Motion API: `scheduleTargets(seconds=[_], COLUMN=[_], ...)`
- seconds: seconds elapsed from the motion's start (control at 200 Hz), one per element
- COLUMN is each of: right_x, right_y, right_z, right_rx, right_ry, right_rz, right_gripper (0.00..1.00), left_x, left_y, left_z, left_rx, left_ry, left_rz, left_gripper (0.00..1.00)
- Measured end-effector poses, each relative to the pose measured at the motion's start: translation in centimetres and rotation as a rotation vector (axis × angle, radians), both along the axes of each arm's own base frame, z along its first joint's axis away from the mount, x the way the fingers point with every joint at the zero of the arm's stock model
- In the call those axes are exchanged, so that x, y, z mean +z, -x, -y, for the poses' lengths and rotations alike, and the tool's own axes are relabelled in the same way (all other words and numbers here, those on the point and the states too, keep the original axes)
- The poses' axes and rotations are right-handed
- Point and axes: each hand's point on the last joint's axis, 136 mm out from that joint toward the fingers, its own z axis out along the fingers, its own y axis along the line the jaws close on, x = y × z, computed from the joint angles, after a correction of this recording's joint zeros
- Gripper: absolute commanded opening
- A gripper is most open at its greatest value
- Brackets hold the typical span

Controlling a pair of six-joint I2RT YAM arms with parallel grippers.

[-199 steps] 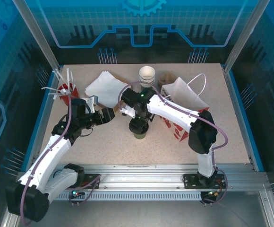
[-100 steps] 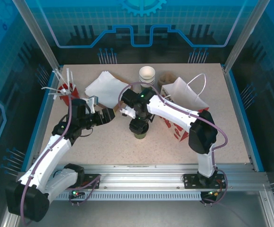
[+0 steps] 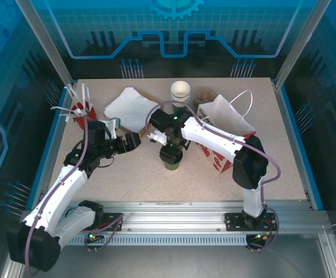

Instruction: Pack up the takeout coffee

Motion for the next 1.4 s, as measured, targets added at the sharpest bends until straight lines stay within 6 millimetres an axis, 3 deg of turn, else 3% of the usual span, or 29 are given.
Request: scheduleTargets(seconds=[0.2,0.355,0.52,0.695,0.795,0.95,1.075,1.256,1.401], right_x=[0.5,3.3,9.2,17.0,21.6,27.8,30.6,31.8,30.6], right_y=[0.2,0.6,0.7,0.9,1.3,0.9,0.3,-0.6,-0.6], right_z=[0.1,-0.3,-0.8,-0.5,0.4,3.8,7.5,13.7,18.2], right_rx=[0.001,0.007,0.017,0.024,0.020,-0.041,-0.127,-0.296,-0.427], right_ry=[-0.010,-0.079,-0.201,-0.346,-0.433,-0.536,-0.561,-0.524,-0.447], right_rz=[0.003,0.018,0.093,0.216,0.296,0.432,0.518,0.589,0.597], right_gripper=[0.40,0.38,0.36,0.34,0.35,0.35,0.35,0.35,0.35], left_x=[0.0,0.2,2.0,7.5,10.3,13.7,15.2,16.4,16.3], left_y=[0.0,0.1,-0.4,-1.4,-1.8,-2.2,-2.7,-4.2,-5.5], left_z=[0.0,0.0,-0.7,-0.9,0.2,3.9,7.1,12.5,16.5], left_rx=[-0.002,-0.002,0.030,0.057,0.037,-0.054,-0.139,-0.289,-0.402], left_ry=[0.002,0.002,-0.025,-0.024,-0.031,-0.042,-0.064,-0.120,-0.158], left_rz=[0.000,0.005,0.052,0.192,0.259,0.348,0.398,0.451,0.469], left_gripper=[0.81,0.81,0.81,0.80,0.80,0.80,0.80,0.80,0.80])
